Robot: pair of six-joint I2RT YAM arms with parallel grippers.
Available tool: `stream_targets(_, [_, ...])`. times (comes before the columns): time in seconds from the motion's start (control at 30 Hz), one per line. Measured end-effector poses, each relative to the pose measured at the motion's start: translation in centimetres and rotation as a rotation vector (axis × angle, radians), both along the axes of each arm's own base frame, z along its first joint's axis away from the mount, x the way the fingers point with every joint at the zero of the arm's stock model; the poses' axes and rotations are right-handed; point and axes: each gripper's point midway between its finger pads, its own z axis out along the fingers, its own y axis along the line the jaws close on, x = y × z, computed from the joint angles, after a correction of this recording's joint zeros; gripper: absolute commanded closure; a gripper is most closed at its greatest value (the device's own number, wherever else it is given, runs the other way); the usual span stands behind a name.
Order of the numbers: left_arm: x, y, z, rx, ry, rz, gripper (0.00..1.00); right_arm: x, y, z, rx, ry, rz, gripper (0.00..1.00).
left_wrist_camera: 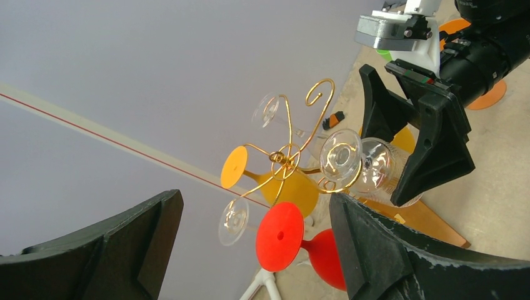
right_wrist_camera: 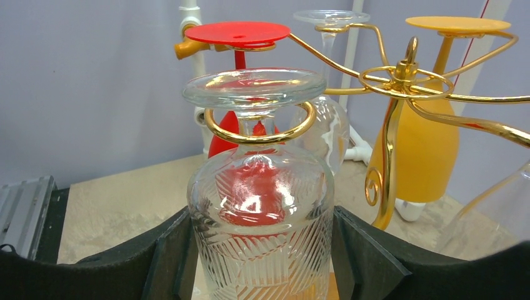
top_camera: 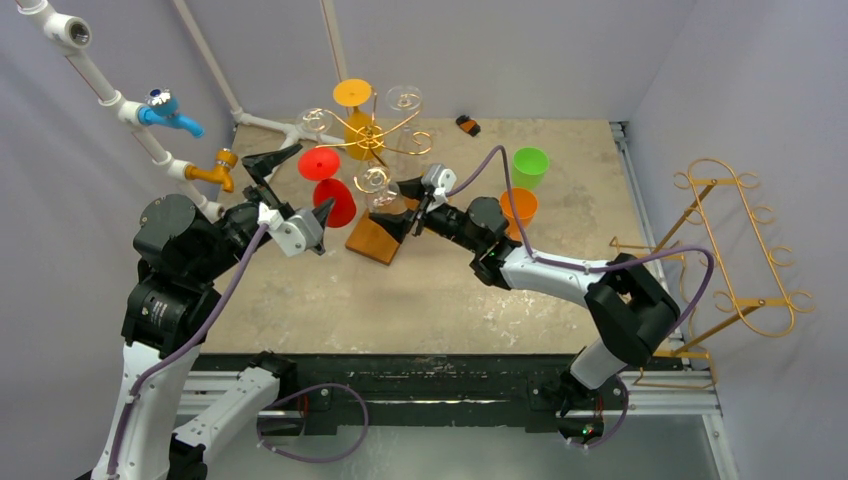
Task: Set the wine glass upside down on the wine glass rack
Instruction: Turn the wine glass upside down at the wine rack.
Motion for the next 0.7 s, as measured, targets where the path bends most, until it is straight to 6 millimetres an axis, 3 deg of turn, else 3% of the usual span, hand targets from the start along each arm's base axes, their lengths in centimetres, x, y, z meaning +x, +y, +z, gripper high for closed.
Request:
stream_targets(0.23, [0.02,0.08,0.02,0.0,-0.001,0.005,0.05,0.3,0.07,0.07,0.033,0.014,-0.009,0.43])
stream_targets(0.43, [0.05,0.13,0.01,0.0,-0.001,0.008,0.05,0.57,0.25,-0.59,0.048,0.022,-0.013,0.3])
stream_targets(0.63, [0.11,0.19,-0.01,-0.001,0.0,0.013,0.05,0.48,0.05,-0.56,0.061,0.018,-0.015,0.02])
stream_targets(0.7, [0.13,0.21,-0.01,-0.001,0.0,0.014,0.05,0.48,-0.01,-0.18,0.073,0.006,-0.017,0.01])
